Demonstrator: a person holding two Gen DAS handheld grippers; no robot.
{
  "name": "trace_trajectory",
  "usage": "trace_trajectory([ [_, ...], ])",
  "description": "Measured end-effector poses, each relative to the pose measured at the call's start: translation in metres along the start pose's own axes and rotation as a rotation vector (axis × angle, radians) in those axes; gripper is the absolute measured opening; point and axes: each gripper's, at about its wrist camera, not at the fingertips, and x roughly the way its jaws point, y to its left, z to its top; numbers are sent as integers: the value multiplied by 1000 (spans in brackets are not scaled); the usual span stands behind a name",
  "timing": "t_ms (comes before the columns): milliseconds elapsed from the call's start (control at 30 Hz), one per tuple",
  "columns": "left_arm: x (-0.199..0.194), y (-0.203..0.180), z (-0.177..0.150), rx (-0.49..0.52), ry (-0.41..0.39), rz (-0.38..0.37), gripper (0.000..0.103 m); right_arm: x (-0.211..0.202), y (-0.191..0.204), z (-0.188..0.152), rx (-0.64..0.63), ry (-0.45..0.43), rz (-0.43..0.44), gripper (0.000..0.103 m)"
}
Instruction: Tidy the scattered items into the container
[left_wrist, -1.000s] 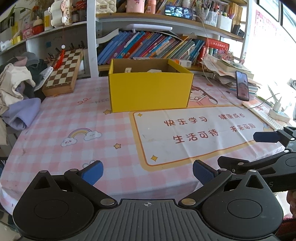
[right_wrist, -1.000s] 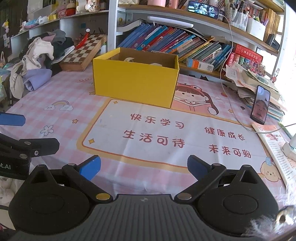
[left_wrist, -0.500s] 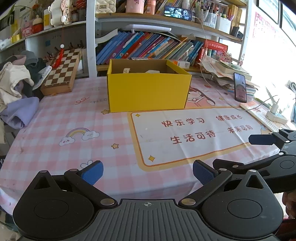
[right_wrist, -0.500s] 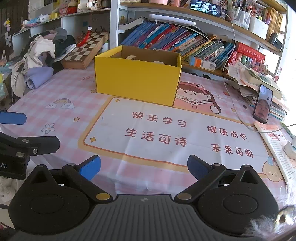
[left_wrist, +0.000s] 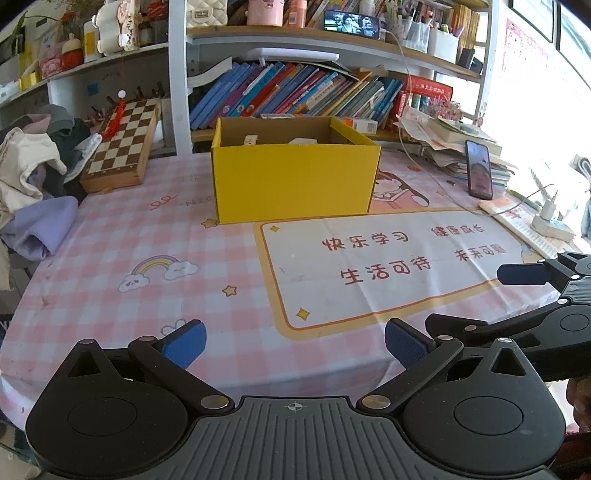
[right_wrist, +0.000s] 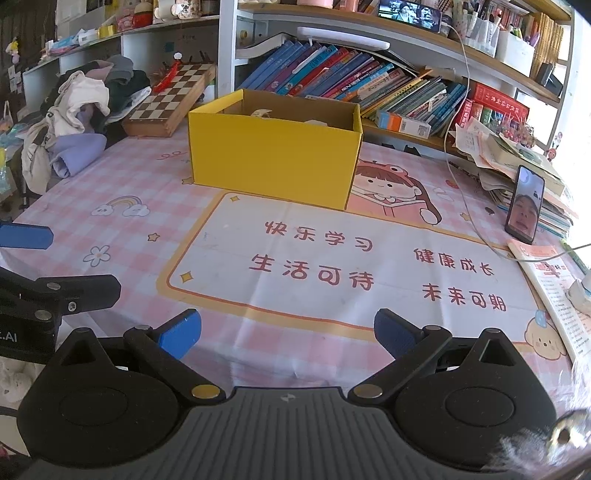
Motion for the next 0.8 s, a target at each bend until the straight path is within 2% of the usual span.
trace_trajectory([
  [800,4,1,-3,-24,7,-4,103,3,0,0,2,12,3,101],
])
